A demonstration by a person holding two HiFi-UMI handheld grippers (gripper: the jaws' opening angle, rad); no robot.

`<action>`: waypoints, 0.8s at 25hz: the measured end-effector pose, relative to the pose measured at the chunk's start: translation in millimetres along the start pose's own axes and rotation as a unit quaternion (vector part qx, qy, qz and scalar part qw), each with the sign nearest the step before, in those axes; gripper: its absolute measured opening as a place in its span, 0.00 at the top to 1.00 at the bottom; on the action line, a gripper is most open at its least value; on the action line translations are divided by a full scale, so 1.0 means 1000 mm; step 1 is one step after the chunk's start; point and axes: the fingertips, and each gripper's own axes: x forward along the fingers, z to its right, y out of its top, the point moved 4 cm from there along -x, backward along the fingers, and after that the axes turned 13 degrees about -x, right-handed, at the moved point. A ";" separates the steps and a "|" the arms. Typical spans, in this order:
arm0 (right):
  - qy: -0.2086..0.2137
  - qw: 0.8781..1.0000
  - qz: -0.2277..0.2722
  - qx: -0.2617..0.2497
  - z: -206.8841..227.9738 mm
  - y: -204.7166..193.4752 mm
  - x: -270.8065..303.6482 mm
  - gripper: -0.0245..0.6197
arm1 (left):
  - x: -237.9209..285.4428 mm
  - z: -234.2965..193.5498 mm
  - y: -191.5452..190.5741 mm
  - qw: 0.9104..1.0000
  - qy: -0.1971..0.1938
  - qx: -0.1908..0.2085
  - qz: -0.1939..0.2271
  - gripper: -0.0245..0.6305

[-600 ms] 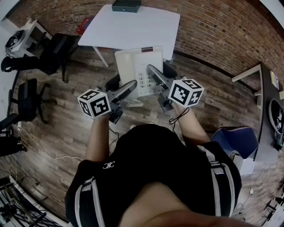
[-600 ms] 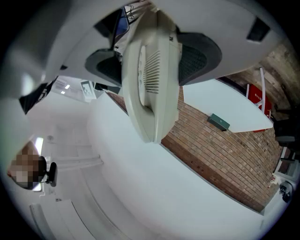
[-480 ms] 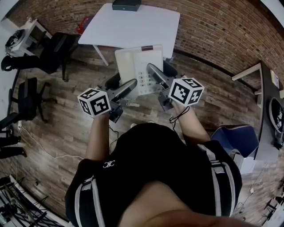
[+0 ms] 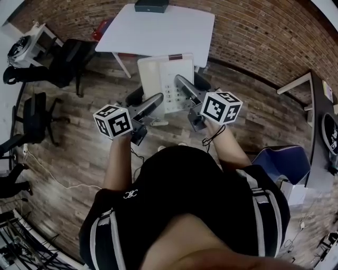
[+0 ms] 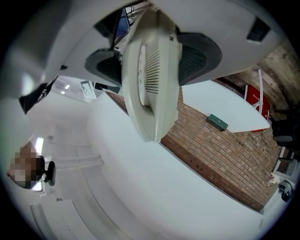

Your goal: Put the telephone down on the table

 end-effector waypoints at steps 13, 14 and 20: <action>-0.038 0.999 0.016 -0.015 -0.035 -0.013 -0.006 0.59 | -0.029 -0.008 -0.007 0.999 -0.039 0.014 -0.018 0.39; -0.042 0.999 0.017 -0.017 -0.037 -0.014 -0.007 0.59 | -0.031 -0.008 -0.007 0.999 -0.043 0.015 -0.020 0.39; -0.059 0.998 0.028 -0.015 -0.025 -0.010 -0.012 0.59 | -0.015 -0.007 -0.004 0.998 -0.055 0.019 -0.038 0.39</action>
